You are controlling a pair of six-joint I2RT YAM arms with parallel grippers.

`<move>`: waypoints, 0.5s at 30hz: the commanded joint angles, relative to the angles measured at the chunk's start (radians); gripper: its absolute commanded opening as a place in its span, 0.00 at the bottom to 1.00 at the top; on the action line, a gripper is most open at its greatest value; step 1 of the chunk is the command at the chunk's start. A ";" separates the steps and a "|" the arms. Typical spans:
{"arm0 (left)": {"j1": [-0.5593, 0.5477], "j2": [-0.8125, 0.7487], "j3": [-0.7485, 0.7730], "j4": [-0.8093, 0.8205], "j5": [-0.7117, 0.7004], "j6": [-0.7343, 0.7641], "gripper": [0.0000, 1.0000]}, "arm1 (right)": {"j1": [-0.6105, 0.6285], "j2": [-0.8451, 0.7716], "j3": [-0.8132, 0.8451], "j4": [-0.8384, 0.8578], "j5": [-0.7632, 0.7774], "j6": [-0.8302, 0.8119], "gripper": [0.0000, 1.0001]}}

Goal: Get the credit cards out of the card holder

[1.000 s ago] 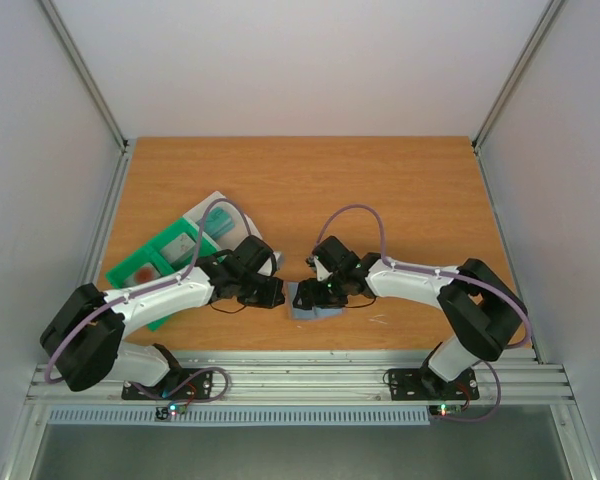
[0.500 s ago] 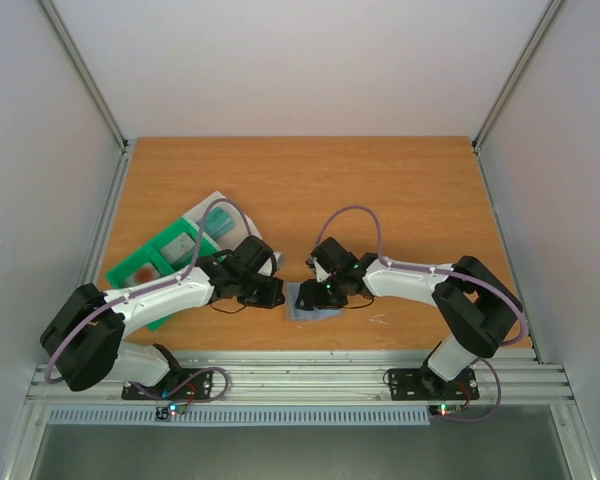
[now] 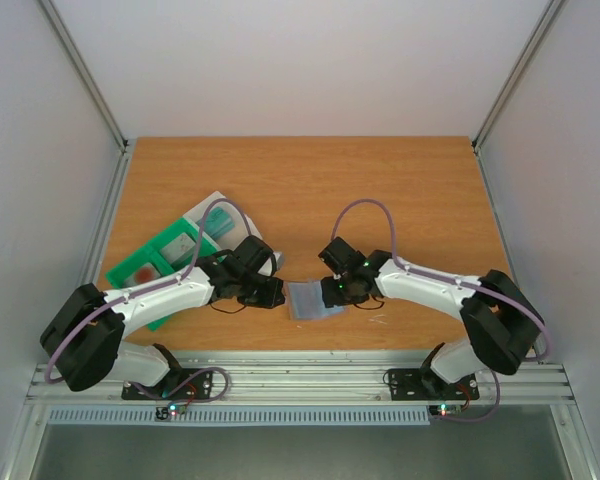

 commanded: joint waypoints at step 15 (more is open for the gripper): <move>0.005 0.006 0.017 0.059 0.024 0.011 0.00 | 0.003 -0.150 0.002 0.107 -0.192 -0.011 0.43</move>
